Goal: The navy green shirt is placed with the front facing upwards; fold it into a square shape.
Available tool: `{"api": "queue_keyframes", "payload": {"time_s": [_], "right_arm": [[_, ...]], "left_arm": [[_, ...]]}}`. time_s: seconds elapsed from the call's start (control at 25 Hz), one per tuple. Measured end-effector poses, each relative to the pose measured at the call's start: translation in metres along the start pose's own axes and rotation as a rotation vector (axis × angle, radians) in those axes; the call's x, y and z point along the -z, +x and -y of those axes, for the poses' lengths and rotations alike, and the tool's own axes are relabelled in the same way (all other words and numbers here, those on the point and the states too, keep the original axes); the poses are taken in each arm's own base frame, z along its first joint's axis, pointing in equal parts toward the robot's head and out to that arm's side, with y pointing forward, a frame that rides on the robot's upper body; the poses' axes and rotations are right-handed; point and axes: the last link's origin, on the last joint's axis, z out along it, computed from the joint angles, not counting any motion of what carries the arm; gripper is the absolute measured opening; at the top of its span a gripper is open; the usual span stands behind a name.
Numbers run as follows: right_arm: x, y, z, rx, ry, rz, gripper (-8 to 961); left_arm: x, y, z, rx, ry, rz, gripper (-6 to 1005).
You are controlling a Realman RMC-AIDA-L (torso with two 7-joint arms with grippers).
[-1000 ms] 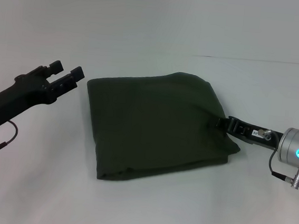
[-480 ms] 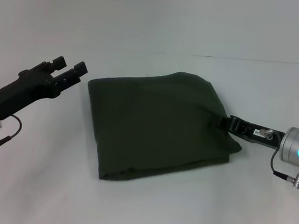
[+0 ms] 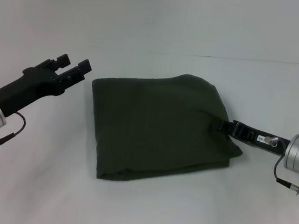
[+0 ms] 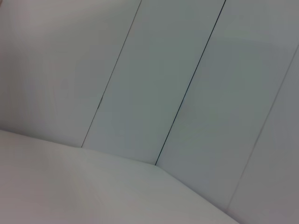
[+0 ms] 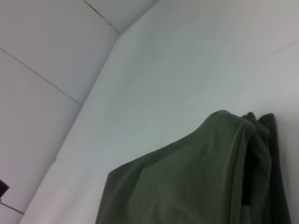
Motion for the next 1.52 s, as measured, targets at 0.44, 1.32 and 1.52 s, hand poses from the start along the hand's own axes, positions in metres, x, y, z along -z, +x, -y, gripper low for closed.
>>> {"api": "queue_keyframes", "payload": {"time_s": [0.44,1.32,1.52], "right_arm": [[0.000,0.010,-0.002,-0.008,-0.030,0.010,57],[0.001,0.016,-0.001,-0.037,-0.050,0.043,58],[0.007,0.019,0.005,-0.049,-0.033,0.044,58]], "left_arm": [[-0.001,0.001,0.000,0.006,-0.005,0.002,752],[-0.007,0.005,0.001,0.007,0.003,0.005,753],[-0.007,0.005,0.001,0.008,0.003,0.005,753]]}}
